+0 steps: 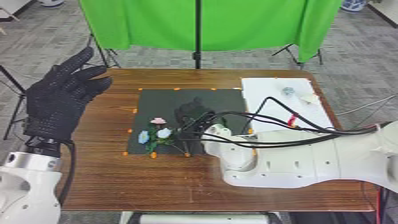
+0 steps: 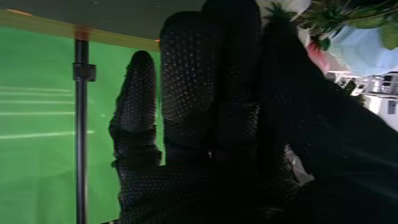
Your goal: Arrange flowers
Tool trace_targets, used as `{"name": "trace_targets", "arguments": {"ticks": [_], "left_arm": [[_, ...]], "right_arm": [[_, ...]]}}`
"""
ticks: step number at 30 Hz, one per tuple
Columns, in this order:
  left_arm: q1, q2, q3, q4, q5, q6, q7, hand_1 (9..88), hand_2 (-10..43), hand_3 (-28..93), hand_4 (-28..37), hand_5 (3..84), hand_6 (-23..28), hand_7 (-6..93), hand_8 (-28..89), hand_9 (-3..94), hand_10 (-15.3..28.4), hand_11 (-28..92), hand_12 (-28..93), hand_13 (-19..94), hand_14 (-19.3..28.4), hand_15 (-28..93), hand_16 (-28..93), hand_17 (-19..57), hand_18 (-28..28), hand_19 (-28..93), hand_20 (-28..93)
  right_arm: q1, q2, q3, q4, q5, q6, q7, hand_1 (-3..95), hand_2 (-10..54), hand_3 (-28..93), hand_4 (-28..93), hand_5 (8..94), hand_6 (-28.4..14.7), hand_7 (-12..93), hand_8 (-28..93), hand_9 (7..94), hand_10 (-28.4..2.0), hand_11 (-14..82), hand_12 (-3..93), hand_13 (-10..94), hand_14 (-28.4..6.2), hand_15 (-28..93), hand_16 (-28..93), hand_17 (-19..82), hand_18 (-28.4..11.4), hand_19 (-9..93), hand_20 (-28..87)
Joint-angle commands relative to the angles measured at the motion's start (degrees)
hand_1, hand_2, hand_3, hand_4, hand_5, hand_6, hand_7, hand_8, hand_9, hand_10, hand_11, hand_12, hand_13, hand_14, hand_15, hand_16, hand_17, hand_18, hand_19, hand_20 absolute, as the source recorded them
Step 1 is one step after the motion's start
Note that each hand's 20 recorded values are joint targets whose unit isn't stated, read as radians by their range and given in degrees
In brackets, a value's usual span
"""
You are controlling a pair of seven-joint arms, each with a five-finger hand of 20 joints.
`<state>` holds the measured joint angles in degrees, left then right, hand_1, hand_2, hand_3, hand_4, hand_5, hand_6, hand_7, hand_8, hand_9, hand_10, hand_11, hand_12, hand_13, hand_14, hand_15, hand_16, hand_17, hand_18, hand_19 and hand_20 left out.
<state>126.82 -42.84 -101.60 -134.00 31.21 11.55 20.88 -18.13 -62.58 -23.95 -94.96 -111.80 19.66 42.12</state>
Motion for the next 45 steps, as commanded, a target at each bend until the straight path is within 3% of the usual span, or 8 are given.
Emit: {"name": "trace_targets", "arguments": {"ticks": [1,8,22,27,36,45], "left_arm": [[0.9,-1.01,-0.17,0.15,0.18,0.18,-1.13,19.8,6.0,76,-28.3,34.3,8.6,11.5,-8,31.7,20.1,30,12,23,28.4,61,-12,-6.4,22.6,59,34],[1.0,-1.37,-0.39,0.11,0.39,-0.08,-1.54,19.9,6.1,76,-28.3,34.3,8.6,11.6,-8,31.7,20.1,30,12,23,28.4,61,-12,-6.4,22.6,59,34],[0.6,-2.03,-0.40,0.21,0.84,-0.27,-3.03,20.0,6.1,76,-28.3,34.3,8.6,11.5,-8,31.7,20.1,30,12,23,28.4,61,-12,-6.4,22.6,59,34],[1.2,-1.51,-0.56,0.11,0.38,0.21,-2.47,20.0,6.2,76,-28.3,34.3,8.7,11.4,-8,31.7,20.1,30,12,23,28.3,61,-12,-6.4,22.6,59,34],[1.4,-2.00,-0.65,0.07,0.54,0.42,-3.00,20.0,6.2,76,-28.3,34.3,8.7,11.4,-8,31.7,20.1,30,12,23,28.4,61,-12,-6.5,22.6,59,34],[3.5,-2.29,-1.98,-0.62,0.51,1.26,-1.98,19.9,6.2,76,-28.3,34.3,8.6,11.5,-8,31.7,20.1,30,12,23,28.4,61,-12,-6.5,22.6,59,34]], "right_arm": [[1.2,-0.2,0.6,-0.2,-0.1,0.9,0.3,42.0,-9.5,75,-28,68.8,3.0,28,-5,83.5,-6.9,23.4,23.2,72,-5.0,62,17,21,-16.7,78,27],[1.8,-0.1,0.4,-0.8,0.0,2.0,-0.3,36.0,-9.5,81,-28,65.5,3.0,24,-15,80.0,-8.3,29.3,17.0,70,-5.6,63,17,20,-17.0,77,29],[1.9,0.7,1.0,-2.2,0.5,2.6,-1.0,34.0,-9.5,80,-28,64.6,2.6,24,-15,79.4,-9.1,29.9,16.8,70,-5.9,64,17,20,-17.6,77,30],[2.6,1.0,1.0,-3.0,1.2,3.4,-1.2,33.5,-9.5,81,-28,64.8,2.5,24,-15,79.5,-9.3,30.1,16.8,70,-6.1,64,17,20,-17.8,77,30],[3.7,2.0,1.6,-4.5,1.3,4.6,-1.5,32.4,-9.5,81,-28,64.7,2.3,24,-15,79.5,-9.6,30.2,16.9,70,-6.4,65,16,20,-18.0,77,31],[6.2,4.2,2.0,-5.3,1.1,6.8,-0.3,31.1,-9.5,81,-28,64.7,1.9,23,-15,79.6,-10.0,30.2,16.9,70,-6.7,65,17,19,-18.4,77,31]]}}
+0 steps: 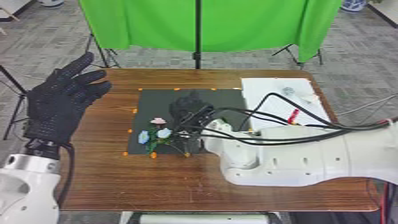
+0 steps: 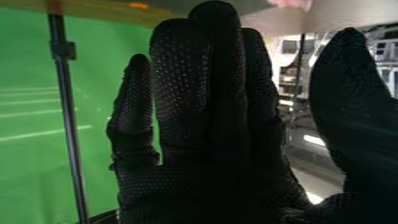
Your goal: Arrange flowers
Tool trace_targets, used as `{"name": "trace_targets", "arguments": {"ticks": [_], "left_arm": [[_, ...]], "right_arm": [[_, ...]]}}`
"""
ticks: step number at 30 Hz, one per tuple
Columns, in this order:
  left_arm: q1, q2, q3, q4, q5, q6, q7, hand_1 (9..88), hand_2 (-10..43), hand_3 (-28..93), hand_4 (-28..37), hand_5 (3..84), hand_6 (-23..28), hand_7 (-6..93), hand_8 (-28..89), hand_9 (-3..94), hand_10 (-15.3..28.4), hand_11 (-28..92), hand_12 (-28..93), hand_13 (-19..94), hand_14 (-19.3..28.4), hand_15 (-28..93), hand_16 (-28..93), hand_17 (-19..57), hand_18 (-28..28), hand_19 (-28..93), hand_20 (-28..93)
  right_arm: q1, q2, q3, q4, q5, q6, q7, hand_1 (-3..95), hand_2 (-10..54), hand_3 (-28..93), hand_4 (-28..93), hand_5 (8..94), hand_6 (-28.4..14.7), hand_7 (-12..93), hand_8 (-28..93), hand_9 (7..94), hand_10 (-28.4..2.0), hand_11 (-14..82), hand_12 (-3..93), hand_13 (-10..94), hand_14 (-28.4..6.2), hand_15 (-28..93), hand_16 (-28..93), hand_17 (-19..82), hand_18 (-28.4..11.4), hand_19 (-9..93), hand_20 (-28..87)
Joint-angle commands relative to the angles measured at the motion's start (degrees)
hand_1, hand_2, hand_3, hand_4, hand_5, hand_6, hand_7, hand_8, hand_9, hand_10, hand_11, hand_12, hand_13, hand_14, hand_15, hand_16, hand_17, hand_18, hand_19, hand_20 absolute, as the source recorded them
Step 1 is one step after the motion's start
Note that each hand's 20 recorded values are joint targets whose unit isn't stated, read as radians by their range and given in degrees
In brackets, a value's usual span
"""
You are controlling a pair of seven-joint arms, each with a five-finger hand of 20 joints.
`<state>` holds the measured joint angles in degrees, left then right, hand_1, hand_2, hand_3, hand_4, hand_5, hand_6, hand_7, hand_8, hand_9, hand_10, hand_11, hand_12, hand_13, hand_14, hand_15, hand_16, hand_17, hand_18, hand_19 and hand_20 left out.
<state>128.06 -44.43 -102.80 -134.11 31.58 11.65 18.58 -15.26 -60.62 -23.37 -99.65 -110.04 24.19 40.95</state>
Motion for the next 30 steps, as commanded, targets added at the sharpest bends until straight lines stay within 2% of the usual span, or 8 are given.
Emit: {"name": "trace_targets", "arguments": {"ticks": [1,6,10,11,15,20,23,30], "left_arm": [[2.5,-0.73,-0.81,-0.56,0.01,1.27,0.58,19.9,6.2,76,-28.3,34.3,8.6,11.6,-8,31.7,20.1,30,12,23,28.4,61,-12,-6.5,22.6,59,34],[3.6,-1.04,-1.08,-0.84,0.04,1.67,1.12,19.9,6.2,76,-28.3,34.3,8.6,11.6,-8,31.7,20.1,30,12,23,28.4,61,-12,-6.5,22.6,59,34],[4.6,-0.71,-1.10,-1.09,-0.44,2.56,2.10,20.0,6.2,76,-28.3,34.3,8.6,11.5,-8,31.8,20.0,30,12,23,28.4,61,-12,-6.5,22.6,59,34],[4.7,-0.22,-0.95,-0.96,-0.86,2.72,2.61,20.0,6.2,76,-28.3,34.3,8.6,11.5,-8,31.8,20.0,30,12,23,28.4,61,-12,-6.5,22.6,59,34],[5.1,-0.54,-0.98,-0.79,-1.01,2.82,2.71,19.9,6.2,76,-28.3,34.2,8.5,11.5,-8,31.7,20.0,30,12,23,28.4,61,-12,-6.5,22.6,59,34],[4.7,-0.67,-0.47,0.34,-2.07,2.76,2.38,19.8,6.1,76,-28.3,34.1,8.3,11.2,-8,31.5,19.8,29,12,23,28.2,61,-12,-6.6,22.7,58,34],[5.2,-1.02,-0.75,0.40,-2.11,3.01,2.27,19.6,6.1,76,-28.3,33.9,7.9,11.0,-8,31.4,19.4,28,11,23,28.2,60,-12,-6.7,22.8,58,34],[6.9,-1.32,-1.57,0.32,-2.52,3.36,3.52,19.3,6.0,76,-28.3,33.8,7.6,10.6,-8,31.4,19.4,27,12,23,28.1,59,-11,-7.0,22.9,58,33]], "right_arm": [[3.6,2.9,1.7,-0.6,-0.8,2.2,1.1,31.1,-9.5,81,-28,64.7,1.9,23,-15,79.6,-10.0,30.2,16.9,70,-6.7,65,16,19,-18.4,77,31],[4.6,9.3,4.6,-0.4,1.0,-0.5,1.2,30.7,-9.2,81,-28,63.6,1.4,23,-15,77.1,-10.4,28.8,16.4,68,-7.6,64,16,19,-18.8,76,31],[3.5,15.3,8.9,0.9,4.0,-5.3,0.0,29.0,-7.9,82,-28,58.8,0.2,22,-15,68.7,-12.5,24.3,14.7,64,-9.4,61,14,18,-19.9,72,29],[4.7,16.5,7.8,1.3,4.7,-5.2,0.4,28.6,-7.8,82,-28,57.5,-0.1,22,-15,66.4,-13.1,23.3,14.4,63,-9.9,61,14,18,-20.2,71,28],[0.7,21.3,14.3,3.3,5.3,-11.3,1.2,27.8,-7.6,82,-28,53.7,-0.9,21,-15,59.9,-14.6,20.5,13.6,60,-10.9,60,13,18,-20.9,70,27],[-1.1,25.9,17.3,5.9,6.5,-14.4,3.3,27.4,-7.5,82,-27,52.1,-1.1,21,-15,57.6,-15.3,19.2,13.5,59,-11.4,61,12,18,-21.2,70,25],[-2.4,28.3,18.9,7.3,7.4,-16.3,4.5,27.1,-7.7,82,-28,48.4,-1.9,20,-14,52.3,-16.4,17.1,13.3,55,-12.6,61,11,17,-21.4,70,24],[-5.1,30.1,21.8,11.8,9.7,-21.2,6.8,26.8,-7.7,82,-28,45.6,-2.3,19,-14,49.8,-17.2,15.9,13.4,53,-13.5,62,10,16,-21.4,70,23]]}}
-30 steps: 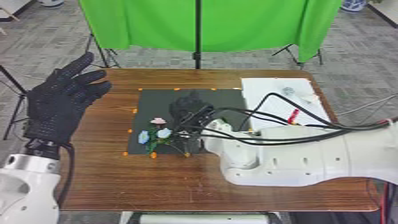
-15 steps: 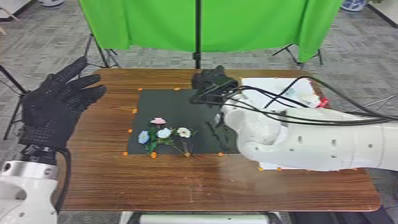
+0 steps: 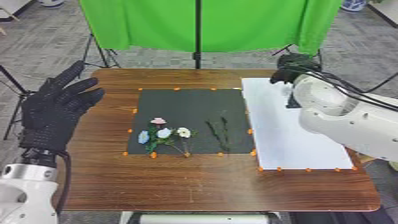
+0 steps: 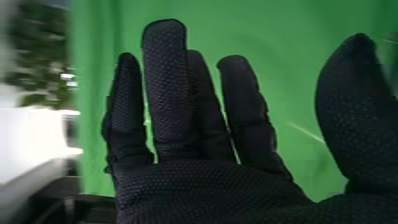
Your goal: Arrange flowers
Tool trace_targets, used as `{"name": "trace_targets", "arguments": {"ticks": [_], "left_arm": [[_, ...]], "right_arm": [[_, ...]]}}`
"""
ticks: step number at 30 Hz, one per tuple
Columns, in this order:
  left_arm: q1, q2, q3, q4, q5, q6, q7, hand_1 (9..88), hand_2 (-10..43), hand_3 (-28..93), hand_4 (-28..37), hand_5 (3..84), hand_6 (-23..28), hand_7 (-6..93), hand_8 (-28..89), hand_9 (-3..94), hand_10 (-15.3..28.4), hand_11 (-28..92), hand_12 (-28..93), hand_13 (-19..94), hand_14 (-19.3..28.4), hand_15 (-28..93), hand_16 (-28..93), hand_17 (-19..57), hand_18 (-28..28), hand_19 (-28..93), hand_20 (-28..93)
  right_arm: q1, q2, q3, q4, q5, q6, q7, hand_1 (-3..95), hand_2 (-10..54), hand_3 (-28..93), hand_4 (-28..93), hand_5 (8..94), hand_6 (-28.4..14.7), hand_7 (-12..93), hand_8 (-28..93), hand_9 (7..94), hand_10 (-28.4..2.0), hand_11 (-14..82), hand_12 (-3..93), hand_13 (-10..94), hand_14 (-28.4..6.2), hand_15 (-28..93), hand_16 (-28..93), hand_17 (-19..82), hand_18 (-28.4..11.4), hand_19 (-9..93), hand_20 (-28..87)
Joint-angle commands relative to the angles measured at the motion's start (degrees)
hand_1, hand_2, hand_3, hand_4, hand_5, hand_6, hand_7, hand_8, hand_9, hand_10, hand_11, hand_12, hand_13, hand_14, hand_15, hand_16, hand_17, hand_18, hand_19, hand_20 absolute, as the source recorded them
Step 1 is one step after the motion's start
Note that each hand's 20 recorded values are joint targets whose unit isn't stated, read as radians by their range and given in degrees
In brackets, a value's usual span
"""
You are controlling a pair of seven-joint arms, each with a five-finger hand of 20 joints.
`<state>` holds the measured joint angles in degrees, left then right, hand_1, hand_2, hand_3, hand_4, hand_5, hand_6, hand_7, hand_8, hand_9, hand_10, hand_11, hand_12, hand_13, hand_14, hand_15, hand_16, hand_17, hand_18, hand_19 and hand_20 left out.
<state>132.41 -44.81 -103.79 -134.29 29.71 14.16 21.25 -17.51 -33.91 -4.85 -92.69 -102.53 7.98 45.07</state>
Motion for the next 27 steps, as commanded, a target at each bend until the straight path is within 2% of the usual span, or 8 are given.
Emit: {"name": "trace_targets", "arguments": {"ticks": [1,6,9,14,19,23,25,27], "left_arm": [[2.7,-1.04,-0.53,0.58,-0.77,0.83,0.92,19.3,6.0,76,-28.3,33.7,7.6,10.5,-8,31.4,19.4,27,12,23,28.1,59,-11,-7.1,22.9,57,33],[2.7,-1.84,-0.52,1.14,-0.73,-0.03,0.15,19.2,6.0,76,-28.3,33.5,7.4,10.5,-8,31.1,19.3,27,12,23,28.0,59,-11,-7.4,23.1,57,33],[3.0,-1.73,-0.52,1.12,-0.83,0.09,1.19,19.2,5.9,76,-28.3,33.1,7.2,10.5,-8,30.8,19.2,26,12,23,27.9,58,-11,-7.6,23.4,56,32],[3.2,-1.81,-0.52,1.09,-1.11,0.49,1.60,19.1,5.9,76,-28.3,32.9,7.1,10.5,-8,30.8,19.2,26,12,23,27.9,58,-11,-7.7,23.4,56,32],[2.1,-1.08,-0.08,1.46,-1.00,-0.04,1.72,19.2,5.9,76,-28.3,33.0,7.3,10.8,-8,30.9,19.3,27,12,23,27.9,58,-11,-7.7,23.3,56,32],[2.3,-1.53,-0.29,1.32,-0.35,-0.40,1.32,19.1,6.1,76,-28.3,33.0,7.4,11.1,-8,30.9,19.3,27,12,23,28.0,58,-11,-7.7,23.2,56,31],[2.4,-1.56,-0.30,1.33,-0.50,-0.24,1.87,19.1,6.1,76,-28.3,33.0,7.4,11.1,-8,30.8,19.3,27,12,23,28.0,58,-11,-7.8,23.1,56,31],[2.1,-1.55,-0.22,1.39,-0.53,-0.31,1.67,19.1,6.1,76,-28.3,33.1,7.5,11.1,-8,30.9,19.3,27,12,23,28.0,58,-11,-7.8,23.1,56,31]], "right_arm": [[-3.7,3.4,4.2,5.3,2.6,-5.8,2.6,26.8,-7.7,82,-28,45.2,-2.0,19,-14,49.6,-17.2,15.8,13.4,53,-13.6,62,10,16,-21.4,71,23],[-7.1,3.2,7.7,7.2,3.6,-8.8,2.8,26.7,-8.0,81,-28,43.9,-1.3,18,-14,49.5,-17.3,15.6,13.5,52,-13.8,62,9,15,-21.2,71,23],[-8.7,3.0,9.5,7.8,3.1,-10.6,1.9,26.8,-8.1,81,-28,43.3,-0.8,18,-14,49.5,-17.3,15.5,13.4,52,-14.0,62,9,15,-21.1,71,23],[-10.6,2.3,10.7,7.8,2.6,-11.1,1.2,26.9,-8.2,81,-28,42.5,0.2,18,-14,49.3,-17.2,15.2,13.4,52,-14.2,62,9,15,-20.9,71,23],[-11.3,1.5,11.5,9.0,2.6,-12.8,1.6,27.1,-8.3,81,-28,42.7,1.2,19,-14,49.6,-17.0,15.1,13.4,52,-14.2,62,9,15,-20.9,71,23],[-10.4,2.0,11.0,10.1,3.5,-12.5,2.8,27.2,-8.3,81,-28,42.4,1.1,18,-14,50.0,-17.1,15.1,13.4,52,-14.2,62,9,15,-20.9,71,23],[-9.9,2.3,10.4,10.3,3.9,-12.2,2.8,27.3,-8.3,81,-28,42.4,1.1,18,-14,50.5,-17.1,15.3,13.4,53,-14.2,62,9,15,-20.9,71,23],[-9.0,2.8,8.6,10.4,3.2,-12.9,1.5,27.5,-8.4,81,-28,42.5,1.3,18,-14,51.5,-16.9,16.0,13.6,53,-13.9,62,9,15,-20.8,71,23]]}}
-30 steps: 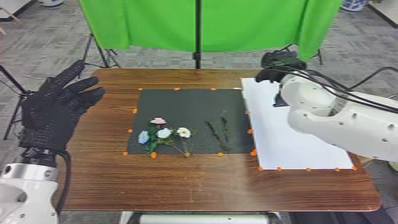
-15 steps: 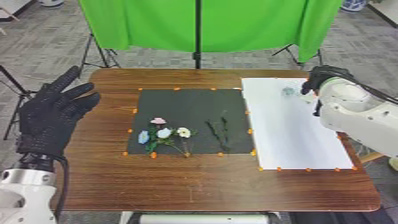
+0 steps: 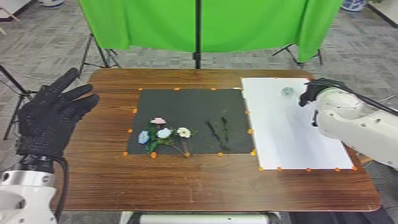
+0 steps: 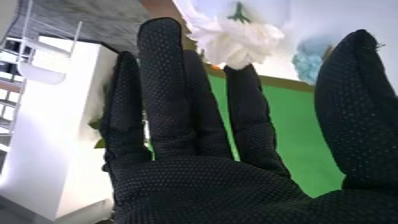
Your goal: Arrange flowers
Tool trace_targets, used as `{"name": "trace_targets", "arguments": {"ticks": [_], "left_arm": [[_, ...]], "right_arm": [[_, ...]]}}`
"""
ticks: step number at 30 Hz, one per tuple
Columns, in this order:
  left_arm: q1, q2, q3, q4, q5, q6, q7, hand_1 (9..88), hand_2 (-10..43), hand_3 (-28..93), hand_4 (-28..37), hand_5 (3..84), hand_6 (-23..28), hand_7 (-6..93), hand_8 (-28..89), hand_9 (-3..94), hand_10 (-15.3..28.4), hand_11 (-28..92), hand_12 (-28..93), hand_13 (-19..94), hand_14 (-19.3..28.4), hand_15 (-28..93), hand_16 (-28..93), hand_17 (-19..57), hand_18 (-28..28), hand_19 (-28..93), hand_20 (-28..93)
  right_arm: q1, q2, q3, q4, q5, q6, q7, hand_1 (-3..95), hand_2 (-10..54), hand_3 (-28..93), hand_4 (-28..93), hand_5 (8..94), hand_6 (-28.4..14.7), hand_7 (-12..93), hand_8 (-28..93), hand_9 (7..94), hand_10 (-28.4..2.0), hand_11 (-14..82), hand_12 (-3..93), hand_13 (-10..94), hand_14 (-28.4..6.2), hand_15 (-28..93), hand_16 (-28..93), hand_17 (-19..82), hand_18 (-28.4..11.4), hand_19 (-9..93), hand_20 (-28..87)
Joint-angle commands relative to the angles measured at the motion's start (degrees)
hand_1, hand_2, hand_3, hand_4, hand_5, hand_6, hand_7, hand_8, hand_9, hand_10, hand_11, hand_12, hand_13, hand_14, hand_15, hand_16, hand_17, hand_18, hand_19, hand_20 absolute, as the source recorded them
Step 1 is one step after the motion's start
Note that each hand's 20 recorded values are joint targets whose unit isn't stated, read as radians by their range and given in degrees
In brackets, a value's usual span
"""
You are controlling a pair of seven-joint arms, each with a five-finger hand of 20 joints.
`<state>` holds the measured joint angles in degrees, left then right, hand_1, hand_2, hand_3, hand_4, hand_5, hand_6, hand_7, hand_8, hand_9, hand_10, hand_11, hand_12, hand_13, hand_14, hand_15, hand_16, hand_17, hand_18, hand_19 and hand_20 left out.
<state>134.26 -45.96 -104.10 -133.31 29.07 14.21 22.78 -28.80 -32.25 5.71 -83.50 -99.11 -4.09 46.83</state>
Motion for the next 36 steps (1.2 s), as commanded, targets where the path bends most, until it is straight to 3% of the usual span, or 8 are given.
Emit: {"name": "trace_targets", "arguments": {"ticks": [1,7,10,13,16,26,32,36], "left_arm": [[0.3,-0.47,0.06,0.36,0.31,-0.55,0.07,19.2,6.1,76,-28.3,33.1,7.5,11.2,-8,30.9,19.3,27,12,23,27.9,58,-11,-7.8,23.1,56,31],[0.2,-0.56,0.49,0.28,0.30,-0.65,0.55,19.2,6.2,76,-28.3,33.2,7.6,11.3,-8,30.9,19.3,28,12,23,28.0,59,-11,-7.7,23.0,56,31],[0.4,-0.84,0.42,0.19,0.42,-0.77,0.55,19.2,6.2,76,-28.3,33.2,7.6,11.3,-8,30.9,19.4,28,12,23,28.0,59,-11,-7.7,23.0,56,31],[0.8,-1.14,0.21,0.05,0.52,-0.68,0.66,19.2,6.3,76,-28.3,33.1,7.6,11.4,-8,30.9,19.4,28,12,23,28.1,59,-11,-7.7,23.0,56,31],[1.2,-1.38,-0.06,-0.05,0.47,-0.55,0.67,19.1,6.3,76,-28.3,33.1,7.6,11.3,-8,30.9,19.4,28,12,23,28.1,59,-11,-7.7,23.0,56,31],[2.7,-2.02,-1.42,-0.91,0.76,-0.26,0.67,19.1,6.4,76,-28.3,33.2,7.6,11.3,-8,30.9,19.4,28,12,23,28.0,59,-11,-7.7,22.9,57,31],[2.8,-1.82,-2.02,-1.45,1.06,-0.20,0.50,19.1,6.4,76,-28.3,33.2,7.6,11.3,-8,30.9,19.4,28,12,23,28.0,59,-11,-7.7,22.9,57,31],[2.2,-1.69,-2.07,-1.57,1.29,-0.11,0.04,19.2,6.3,76,-28.3,33.2,7.6,11.4,-8,31.0,19.5,28,12,23,28.0,59,-11,-7.7,22.9,56,31]], "right_arm": [[2.1,1.2,-1.8,1.5,-0.4,-1.3,-0.7,27.7,-8.6,81,-28,42.8,1.5,18,-14,51.9,-16.5,16.3,13.6,54,-13.6,62,9,15,-20.7,71,23],[-0.4,1.1,-0.4,0.9,1.7,-0.9,-1.0,33.5,-9.4,81,-28,49.3,3.1,21,-16,59.7,-10.5,18.1,13.1,58,-10.6,59,10,16,-19.0,71,23],[-0.3,1.7,-2.7,0.2,-0.4,1.3,-2.0,39.6,-9.5,80,-28,59.1,4.2,23,-17,69.3,-7.9,20.2,13.4,64,-7.4,57,12,19,-17.4,73,24],[-1.0,0.6,-3.0,1.5,-2.7,3.8,-3.0,48.8,-9.5,72,-28,68.8,4.7,29,-7,82.2,-5.3,11.6,24.8,70,-3.8,53,22,22,-15.9,75,24],[-1.0,1.1,-4.4,1.0,-4.3,7.1,-3.2,52.7,-9.5,70,-28,75.9,5.8,32,-3,90.4,-3.7,9.3,30.9,74,-1.6,52,26,24,-15.1,77,24],[5.5,1.6,-10.0,-6.2,-11.7,24.3,-1.4,53.7,-9.5,73,-28,80.8,4.4,28,-1,93.5,-3.4,11.9,33.3,78,-1.5,55,27,27,-15.5,80,24],[10.7,-2.5,-13.3,-10.9,-13.6,27.4,-5.5,54.0,-9.5,73,-28,81.8,3.8,27,0,93.7,-3.8,12.9,33.0,78,-2.1,56,27,27,-16.0,81,24],[14.6,-8.9,-17.4,-11.0,-11.8,28.0,-7.9,53.9,-9.5,73,-28,82.0,3.8,26,1,93.7,-3.9,12.9,33.1,78,-2.1,56,27,27,-16.1,81,24]]}}
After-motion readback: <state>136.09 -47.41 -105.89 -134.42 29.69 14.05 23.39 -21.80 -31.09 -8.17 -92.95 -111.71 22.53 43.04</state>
